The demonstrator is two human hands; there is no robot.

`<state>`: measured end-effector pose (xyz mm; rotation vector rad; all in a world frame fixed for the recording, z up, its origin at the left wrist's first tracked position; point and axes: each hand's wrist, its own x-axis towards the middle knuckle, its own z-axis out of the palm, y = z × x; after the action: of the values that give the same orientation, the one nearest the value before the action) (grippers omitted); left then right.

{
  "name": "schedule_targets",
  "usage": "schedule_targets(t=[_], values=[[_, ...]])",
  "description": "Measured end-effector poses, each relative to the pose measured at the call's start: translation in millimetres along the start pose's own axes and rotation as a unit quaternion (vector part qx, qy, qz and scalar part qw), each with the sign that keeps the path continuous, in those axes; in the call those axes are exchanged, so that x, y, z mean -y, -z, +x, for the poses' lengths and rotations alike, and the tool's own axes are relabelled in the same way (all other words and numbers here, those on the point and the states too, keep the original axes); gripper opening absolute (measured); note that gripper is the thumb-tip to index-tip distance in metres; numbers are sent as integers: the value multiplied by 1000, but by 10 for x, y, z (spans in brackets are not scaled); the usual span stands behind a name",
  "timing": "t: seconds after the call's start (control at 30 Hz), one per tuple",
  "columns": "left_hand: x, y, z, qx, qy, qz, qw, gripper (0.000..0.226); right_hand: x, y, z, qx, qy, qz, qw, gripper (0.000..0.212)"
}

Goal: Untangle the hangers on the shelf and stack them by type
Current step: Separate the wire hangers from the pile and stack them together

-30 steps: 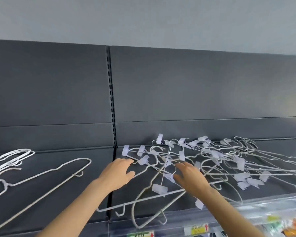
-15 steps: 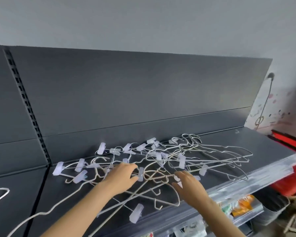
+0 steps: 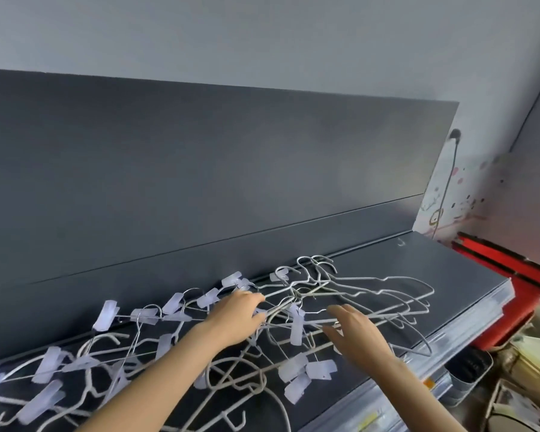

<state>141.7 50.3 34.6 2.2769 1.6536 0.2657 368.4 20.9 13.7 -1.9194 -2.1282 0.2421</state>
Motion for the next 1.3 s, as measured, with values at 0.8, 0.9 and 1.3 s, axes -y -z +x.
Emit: schedule_targets(t=[0.8, 0.9, 1.3], values=[[-180, -469, 728, 29, 129, 28, 991, 33, -937, -194, 1437, 150, 48, -37, 987, 36], [-238, -554, 709, -15, 136, 68, 988, 23, -940, -213, 1482, 129, 55, -13, 990, 28], [-333, -180, 540, -157, 135, 31, 978, 11, -958, 318, 1559, 15, 99, 36, 994, 20]])
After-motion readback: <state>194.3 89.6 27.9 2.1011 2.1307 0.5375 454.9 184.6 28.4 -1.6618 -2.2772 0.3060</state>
